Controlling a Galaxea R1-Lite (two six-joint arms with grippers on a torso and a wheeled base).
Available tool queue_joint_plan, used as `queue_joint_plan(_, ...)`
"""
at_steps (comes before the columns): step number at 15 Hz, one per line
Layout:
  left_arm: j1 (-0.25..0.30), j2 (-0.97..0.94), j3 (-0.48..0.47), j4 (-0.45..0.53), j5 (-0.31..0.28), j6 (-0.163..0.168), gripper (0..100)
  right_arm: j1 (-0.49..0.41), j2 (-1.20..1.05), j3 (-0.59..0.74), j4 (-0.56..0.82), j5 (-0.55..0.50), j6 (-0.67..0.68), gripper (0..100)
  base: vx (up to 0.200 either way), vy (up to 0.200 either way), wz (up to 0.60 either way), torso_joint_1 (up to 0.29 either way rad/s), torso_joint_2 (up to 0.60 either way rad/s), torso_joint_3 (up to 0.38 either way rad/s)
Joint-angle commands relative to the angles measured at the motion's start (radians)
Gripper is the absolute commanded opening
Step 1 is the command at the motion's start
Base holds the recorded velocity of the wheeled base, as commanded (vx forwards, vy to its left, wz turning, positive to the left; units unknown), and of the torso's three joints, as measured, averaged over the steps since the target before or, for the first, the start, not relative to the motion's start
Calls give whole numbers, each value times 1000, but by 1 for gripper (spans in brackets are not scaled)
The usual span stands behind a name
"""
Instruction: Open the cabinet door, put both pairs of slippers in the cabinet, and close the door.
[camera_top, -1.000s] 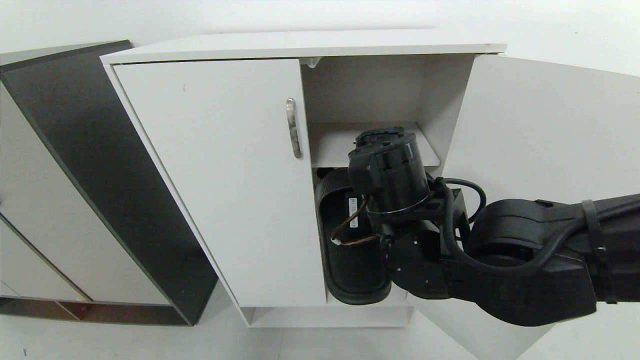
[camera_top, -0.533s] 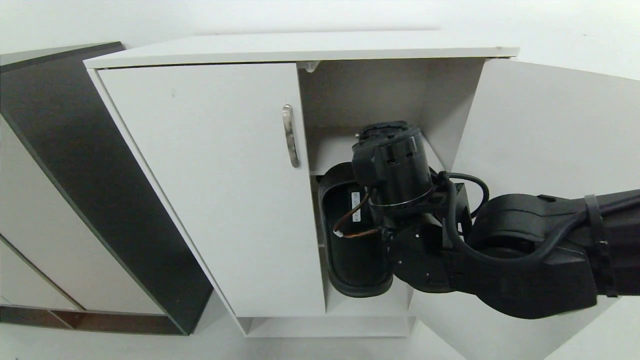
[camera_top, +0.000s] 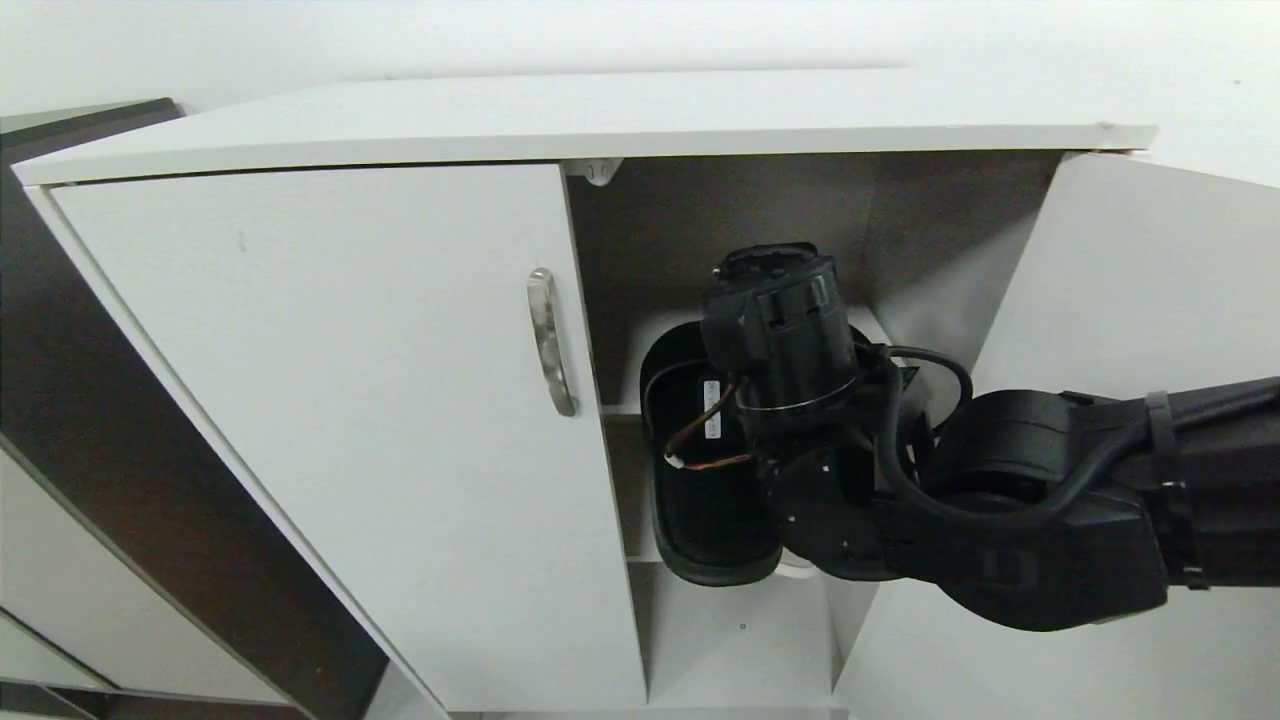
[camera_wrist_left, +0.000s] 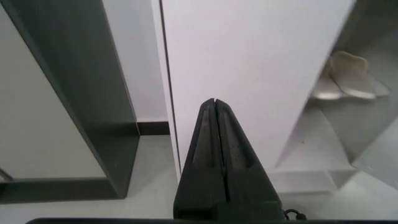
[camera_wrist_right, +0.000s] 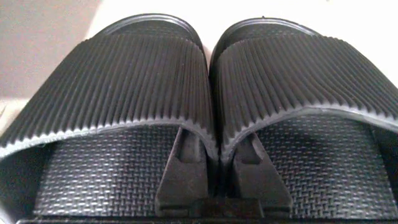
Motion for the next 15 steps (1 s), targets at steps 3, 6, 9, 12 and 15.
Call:
queue_joint_plan(3, 0, 0, 0, 0, 0, -1, 0, -2, 22, 0, -22, 1, -25, 0, 0, 0, 0, 0, 0, 0)
queue_joint_plan(6, 0, 0, 0, 0, 0, -1, 0, -22, 29, -11, -24, 8, -42, 0, 0, 0, 0, 0, 0, 0)
queue_joint_plan(9, 0, 0, 0, 0, 0, -1, 0, -66, 61, -80, -16, 22, -44, 0, 0, 0, 0, 0, 0, 0)
queue_joint_plan(12, 0, 0, 0, 0, 0, -1, 0, -97, 91, -166, 50, 54, -45, 0, 0, 0, 0, 0, 0, 0)
queue_joint_plan(15, 0, 0, 0, 0, 0, -1, 0, -129, 139, -273, 71, 70, -45, 0, 0, 0, 0, 0, 0, 0)
